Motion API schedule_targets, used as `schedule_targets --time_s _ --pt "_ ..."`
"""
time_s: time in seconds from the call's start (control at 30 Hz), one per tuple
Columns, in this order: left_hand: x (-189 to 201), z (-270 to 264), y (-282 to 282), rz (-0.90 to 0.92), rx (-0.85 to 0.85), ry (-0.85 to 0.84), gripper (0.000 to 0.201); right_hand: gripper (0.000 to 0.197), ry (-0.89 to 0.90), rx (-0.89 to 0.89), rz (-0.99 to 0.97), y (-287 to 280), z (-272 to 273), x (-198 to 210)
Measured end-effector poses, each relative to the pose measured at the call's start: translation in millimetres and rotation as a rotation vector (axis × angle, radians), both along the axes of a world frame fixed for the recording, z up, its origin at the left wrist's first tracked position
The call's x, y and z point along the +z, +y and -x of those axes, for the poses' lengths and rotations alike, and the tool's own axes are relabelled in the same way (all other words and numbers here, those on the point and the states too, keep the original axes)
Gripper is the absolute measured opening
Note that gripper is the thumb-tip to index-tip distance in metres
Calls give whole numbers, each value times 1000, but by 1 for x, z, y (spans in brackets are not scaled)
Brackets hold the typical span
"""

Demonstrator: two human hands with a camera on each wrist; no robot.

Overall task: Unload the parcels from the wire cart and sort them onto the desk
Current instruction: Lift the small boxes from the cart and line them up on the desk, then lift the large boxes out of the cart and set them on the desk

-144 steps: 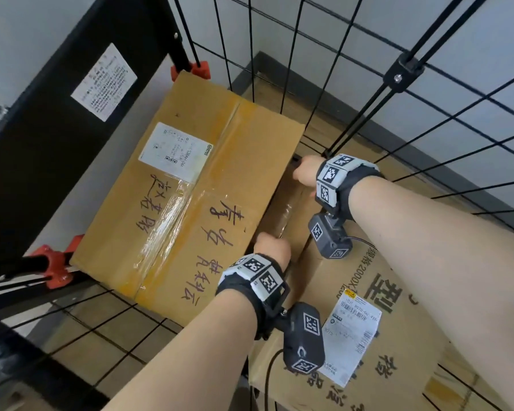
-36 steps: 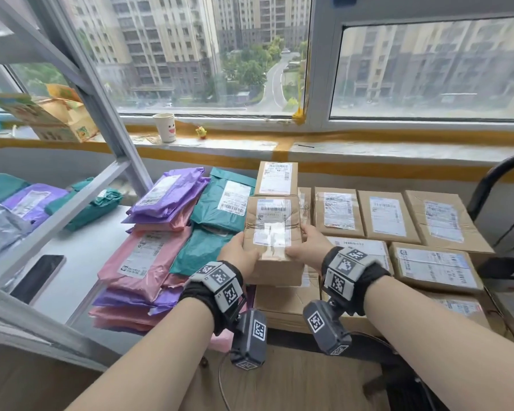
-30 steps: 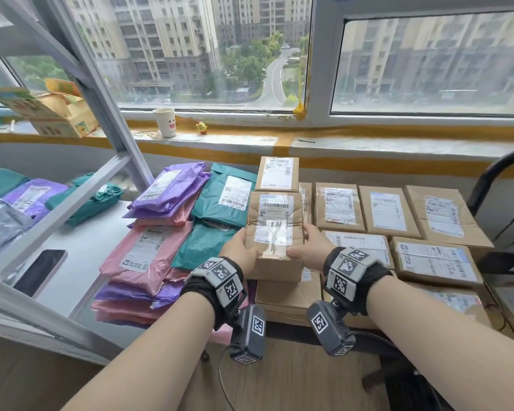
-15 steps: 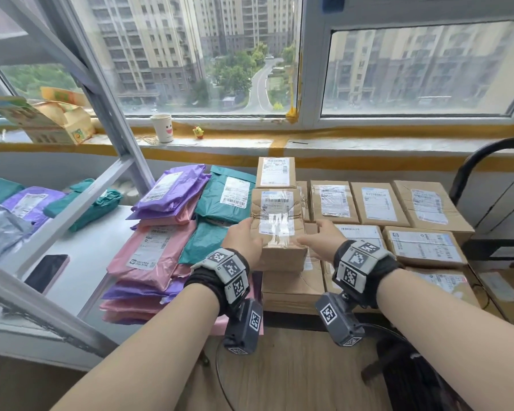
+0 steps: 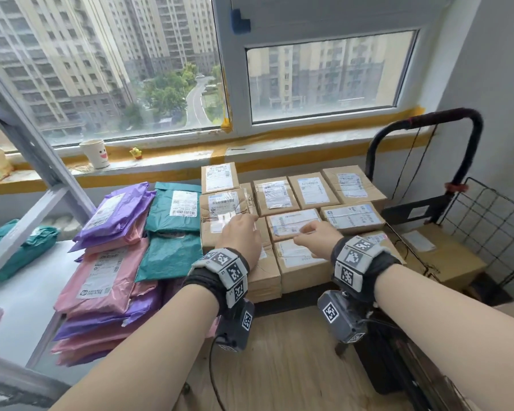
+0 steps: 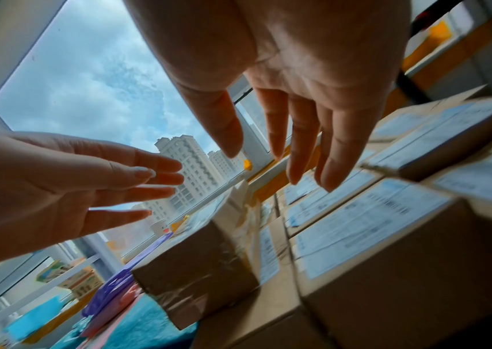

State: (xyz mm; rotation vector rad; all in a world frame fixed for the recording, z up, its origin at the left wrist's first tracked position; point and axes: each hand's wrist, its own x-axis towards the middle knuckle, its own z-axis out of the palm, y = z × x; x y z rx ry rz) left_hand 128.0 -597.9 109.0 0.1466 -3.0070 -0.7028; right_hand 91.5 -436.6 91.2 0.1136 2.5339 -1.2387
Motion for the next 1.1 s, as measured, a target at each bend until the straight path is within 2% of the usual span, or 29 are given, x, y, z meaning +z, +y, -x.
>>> schedule_targets --time_s 0.1,0.27,0.53,0.8,0.93,1.1 --pt "6 -1 29 -21 -94 -8 38 30 33 -29 -22 29 -7 3" --pt "13 1 92 8 -212 -13 36 25 62 -70 -62 91 -23 6" --pt "3 -16 255 -9 -385 -84 33 26 32 -239 -113 264 -72 -1" --pt "-9 -22 378 13 -533 -142 35 21 -26 -402 -73 401 -103 -16" --pt "-18 -17 422 -3 -553 -185 35 24 -60 -448 -81 446 -108 -24" --pt "-28 11 458 -23 -562 -258 36 23 -91 -483 -74 478 -84 -32"
